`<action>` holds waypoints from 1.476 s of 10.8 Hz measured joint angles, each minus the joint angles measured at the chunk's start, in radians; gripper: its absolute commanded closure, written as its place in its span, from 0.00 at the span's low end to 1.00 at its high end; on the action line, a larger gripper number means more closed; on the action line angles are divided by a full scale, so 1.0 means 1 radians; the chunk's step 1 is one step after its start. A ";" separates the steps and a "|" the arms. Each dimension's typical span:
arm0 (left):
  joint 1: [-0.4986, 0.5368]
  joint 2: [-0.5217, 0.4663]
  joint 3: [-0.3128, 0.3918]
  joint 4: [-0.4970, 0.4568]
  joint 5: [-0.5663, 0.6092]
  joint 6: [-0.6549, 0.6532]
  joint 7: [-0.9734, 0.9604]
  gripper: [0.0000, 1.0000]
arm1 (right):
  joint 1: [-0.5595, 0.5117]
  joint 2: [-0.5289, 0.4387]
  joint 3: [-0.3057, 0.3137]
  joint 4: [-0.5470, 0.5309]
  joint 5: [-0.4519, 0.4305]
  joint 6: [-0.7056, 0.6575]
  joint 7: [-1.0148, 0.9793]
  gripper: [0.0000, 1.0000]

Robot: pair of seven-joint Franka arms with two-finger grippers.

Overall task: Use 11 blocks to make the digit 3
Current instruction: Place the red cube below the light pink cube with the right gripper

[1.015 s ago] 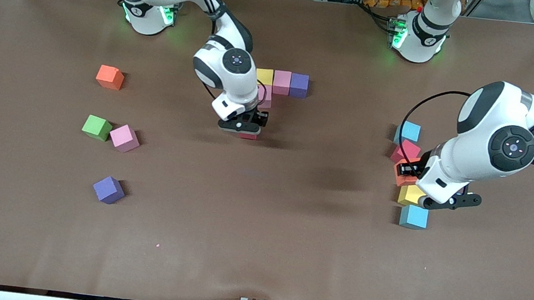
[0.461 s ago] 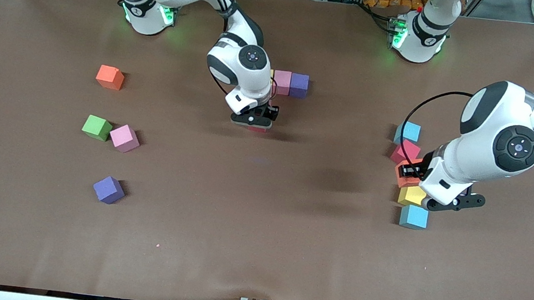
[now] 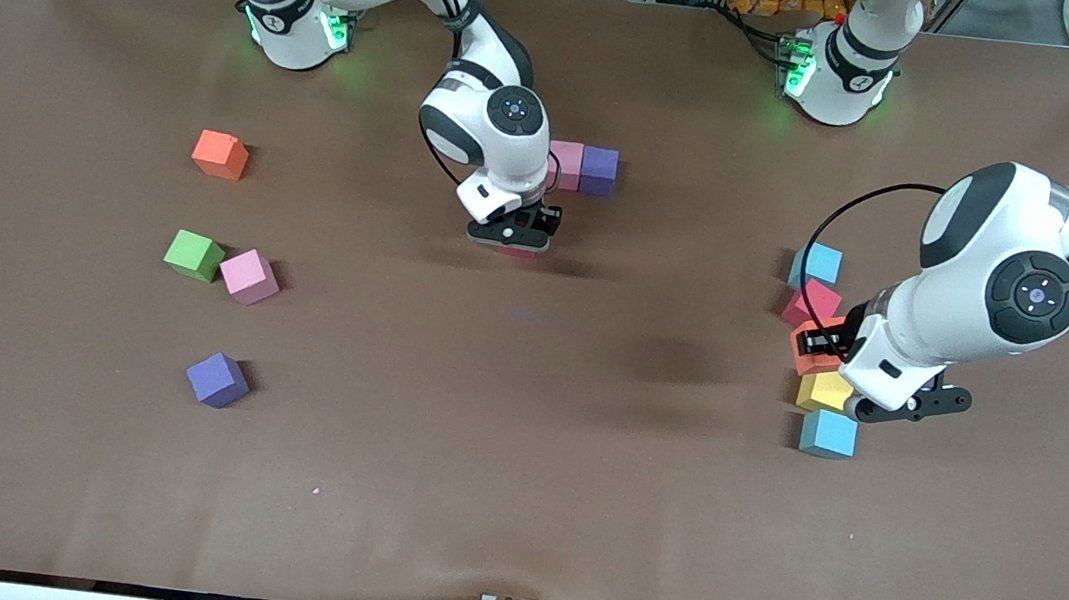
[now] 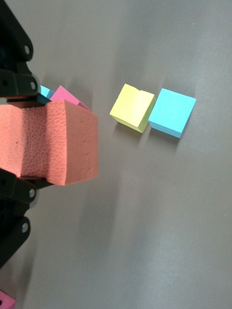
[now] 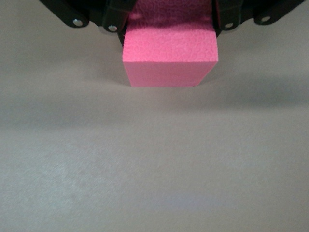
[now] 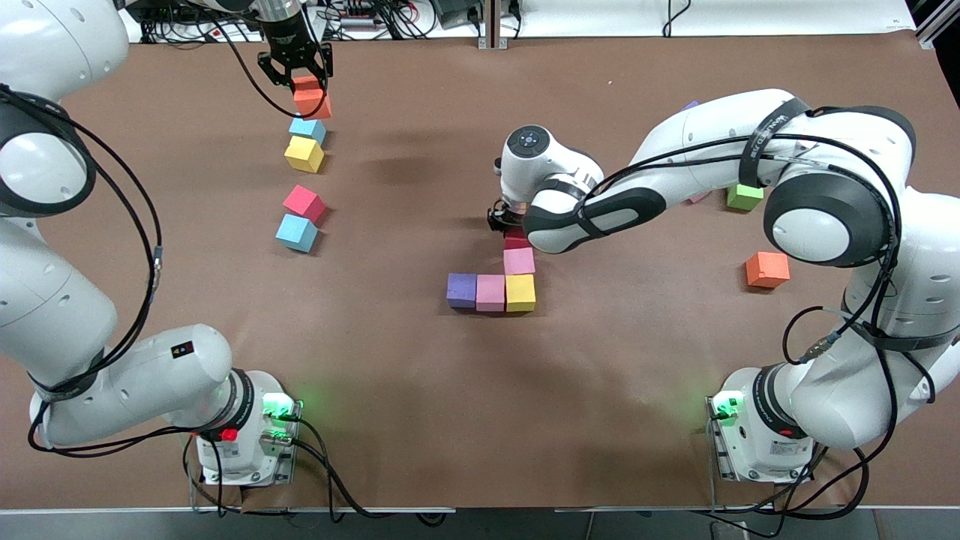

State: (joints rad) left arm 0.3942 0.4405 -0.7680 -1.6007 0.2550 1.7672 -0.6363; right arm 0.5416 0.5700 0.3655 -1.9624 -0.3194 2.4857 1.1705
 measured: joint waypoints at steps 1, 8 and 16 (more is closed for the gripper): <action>0.000 0.000 0.000 0.000 -0.002 0.000 -0.003 1.00 | 0.001 0.000 0.008 0.000 0.000 -0.001 0.000 0.65; 0.000 0.002 0.000 0.000 -0.008 0.000 -0.011 1.00 | 0.000 -0.001 0.012 -0.007 0.000 -0.004 -0.028 0.65; 0.000 0.005 0.000 0.000 -0.008 0.000 -0.011 1.00 | -0.001 -0.006 0.012 -0.011 0.000 -0.018 -0.081 0.58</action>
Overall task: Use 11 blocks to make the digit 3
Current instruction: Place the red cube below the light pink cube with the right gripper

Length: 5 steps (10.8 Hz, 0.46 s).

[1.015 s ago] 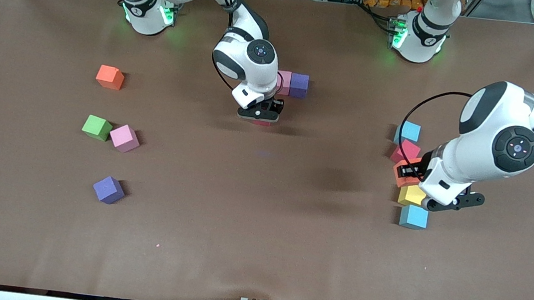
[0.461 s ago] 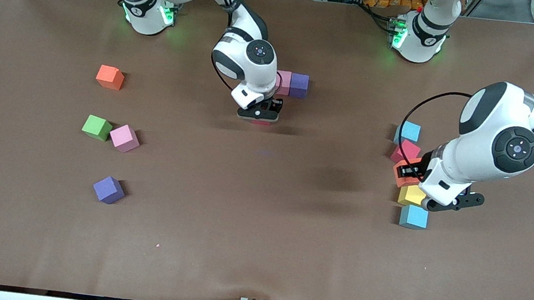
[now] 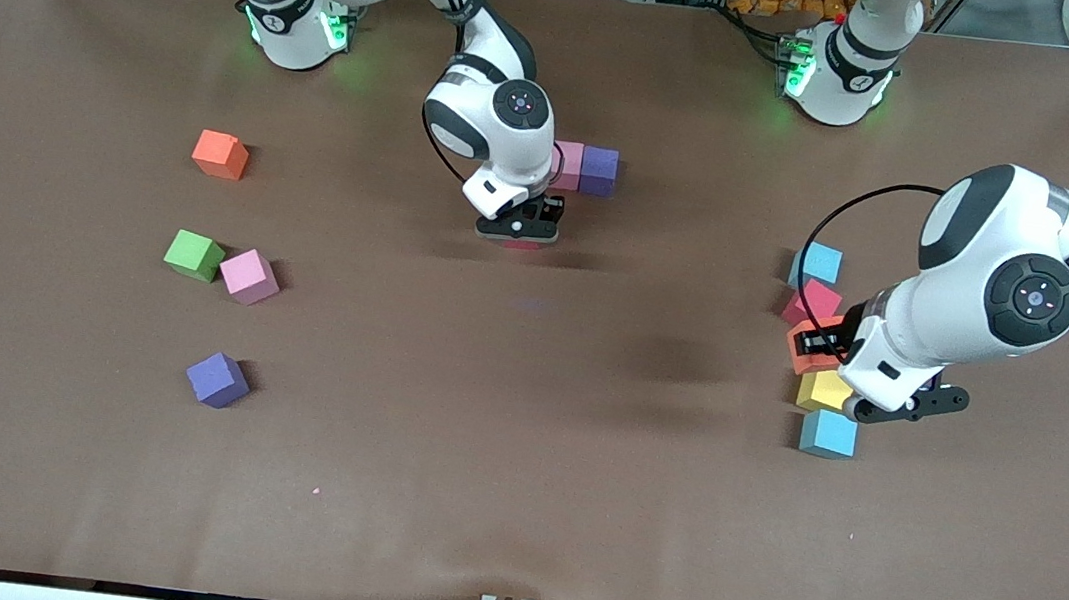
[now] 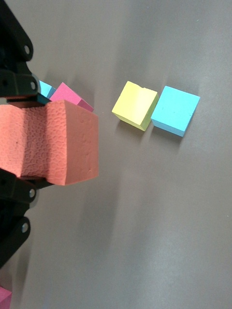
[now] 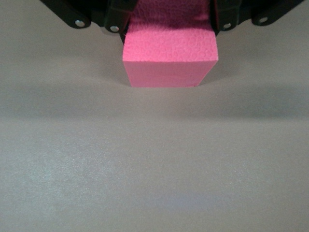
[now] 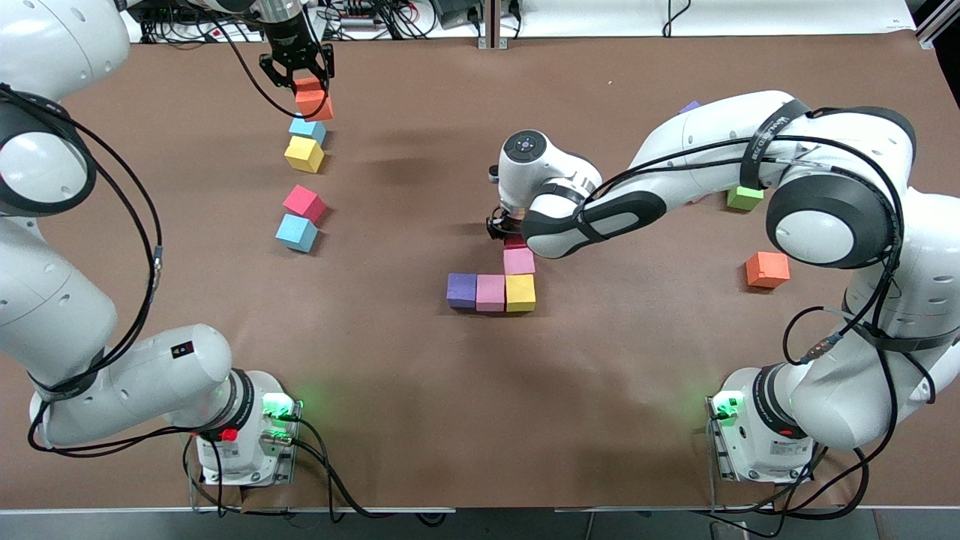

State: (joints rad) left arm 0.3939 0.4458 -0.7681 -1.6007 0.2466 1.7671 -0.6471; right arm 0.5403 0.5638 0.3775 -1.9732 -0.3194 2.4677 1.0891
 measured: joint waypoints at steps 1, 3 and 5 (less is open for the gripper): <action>0.000 0.000 0.000 0.000 0.000 0.000 0.000 1.00 | 0.000 0.000 0.000 0.000 0.000 -0.001 0.000 0.29; 0.000 0.000 0.000 0.000 -0.001 0.000 0.000 1.00 | 0.000 0.000 -0.001 -0.002 0.000 -0.006 0.000 0.00; 0.000 0.000 0.000 0.001 -0.007 0.000 0.000 1.00 | 0.000 -0.001 -0.003 -0.005 0.000 -0.008 -0.003 0.00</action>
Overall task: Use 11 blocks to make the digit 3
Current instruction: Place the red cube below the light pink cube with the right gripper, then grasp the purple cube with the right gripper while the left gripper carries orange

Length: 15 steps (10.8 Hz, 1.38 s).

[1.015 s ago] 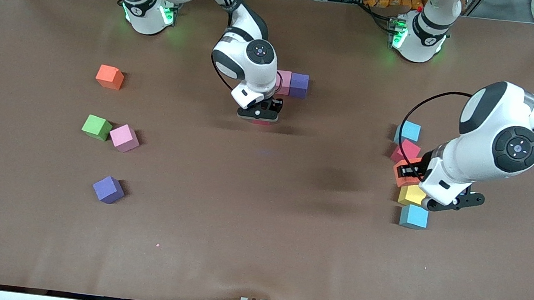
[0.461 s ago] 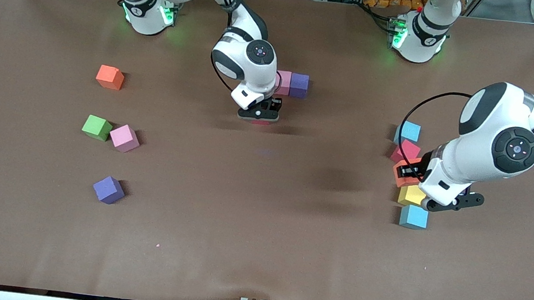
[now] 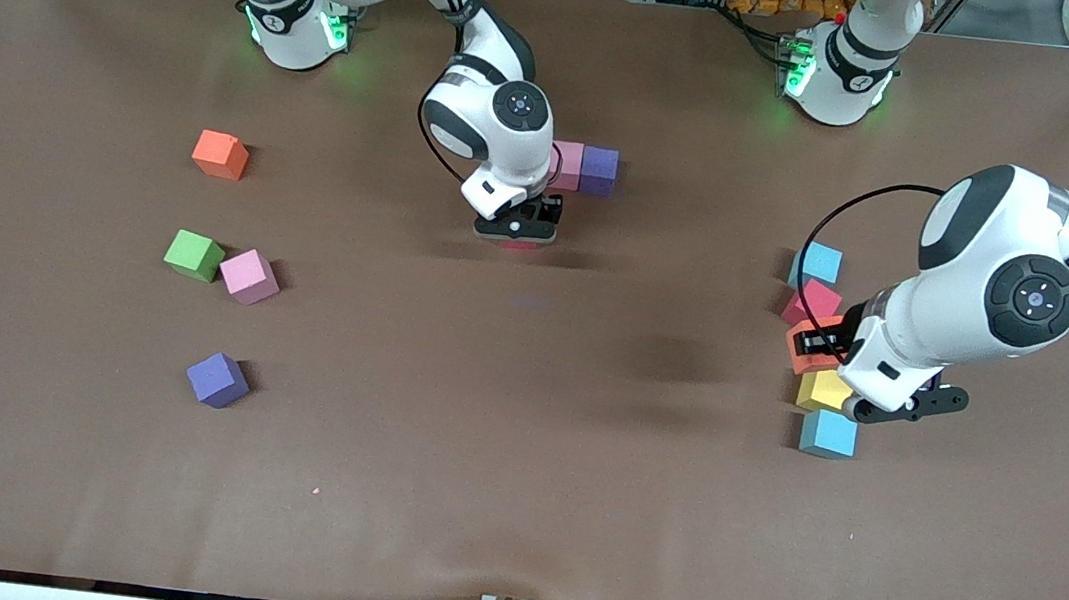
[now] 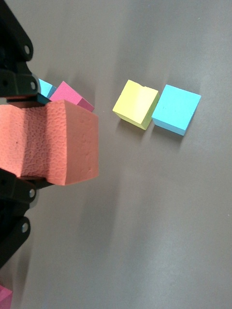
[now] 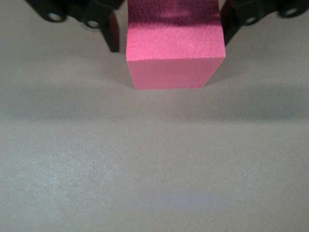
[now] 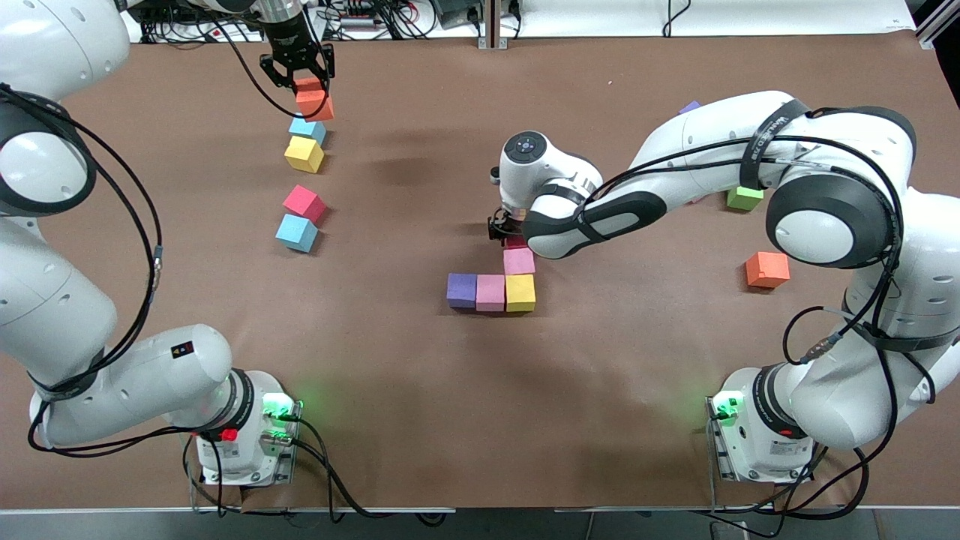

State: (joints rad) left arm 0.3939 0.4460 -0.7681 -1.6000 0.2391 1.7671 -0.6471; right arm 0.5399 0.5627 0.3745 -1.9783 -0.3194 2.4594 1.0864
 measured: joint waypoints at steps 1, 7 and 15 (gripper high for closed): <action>0.000 0.000 0.000 0.000 -0.001 0.000 0.000 1.00 | 0.000 -0.006 0.000 0.001 0.000 0.000 -0.002 0.00; -0.010 0.000 -0.009 0.001 -0.022 0.000 -0.065 1.00 | -0.122 -0.147 -0.005 0.012 0.000 -0.044 -0.023 0.00; -0.049 0.000 -0.078 0.013 -0.039 0.001 -0.274 1.00 | -0.658 -0.154 -0.015 0.059 -0.001 -0.041 -0.877 0.00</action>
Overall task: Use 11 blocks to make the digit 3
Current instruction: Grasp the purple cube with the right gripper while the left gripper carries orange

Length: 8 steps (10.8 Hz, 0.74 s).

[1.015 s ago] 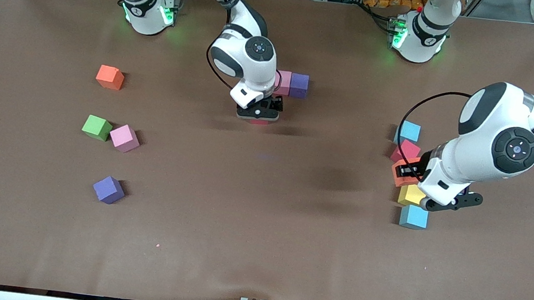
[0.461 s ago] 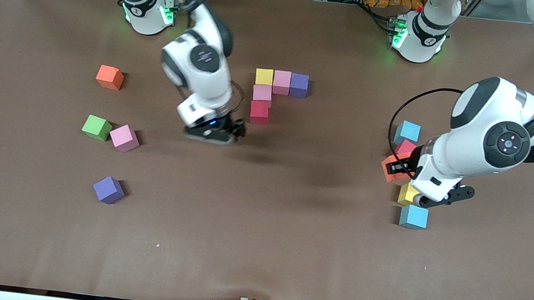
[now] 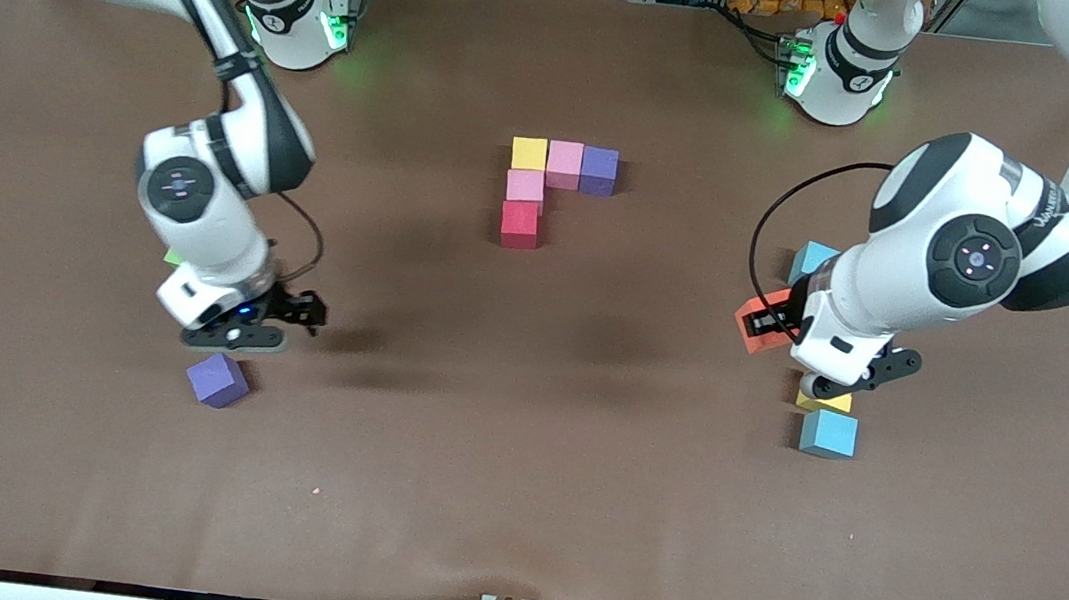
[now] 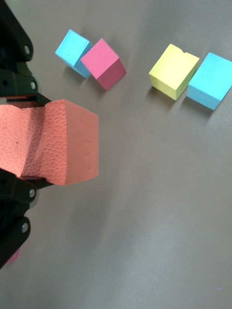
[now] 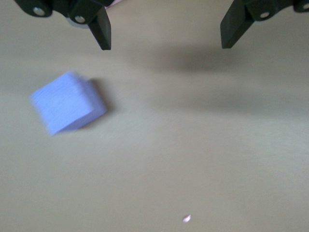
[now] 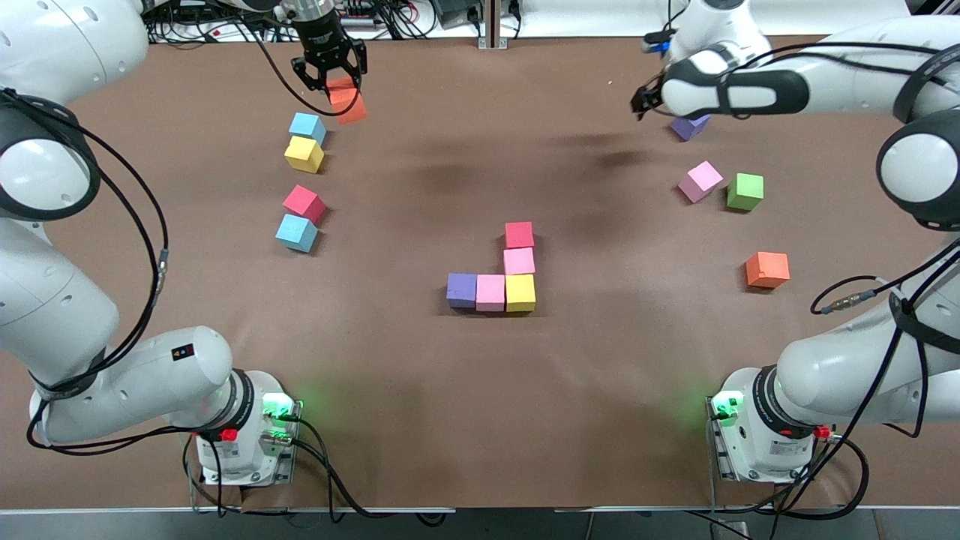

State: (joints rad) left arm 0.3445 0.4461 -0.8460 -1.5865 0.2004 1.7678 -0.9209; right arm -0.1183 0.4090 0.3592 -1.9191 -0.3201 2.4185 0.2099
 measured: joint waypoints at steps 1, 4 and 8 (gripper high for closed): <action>-0.014 0.000 0.000 0.002 0.000 0.001 -0.015 1.00 | -0.024 0.013 0.000 0.020 0.001 -0.002 -0.127 0.00; -0.038 0.003 0.000 0.011 -0.007 0.002 -0.075 1.00 | -0.108 0.073 0.000 0.103 0.005 -0.087 -0.391 0.00; -0.085 0.004 -0.001 0.020 -0.020 0.028 -0.214 1.00 | -0.163 0.213 -0.001 0.245 0.081 -0.144 -0.585 0.00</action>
State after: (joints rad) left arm 0.2598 0.4497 -0.8470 -1.5669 0.1799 1.7963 -1.1347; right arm -0.2817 0.6219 0.3585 -1.6740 -0.2393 2.2747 -0.3755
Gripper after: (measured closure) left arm 0.449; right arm 0.000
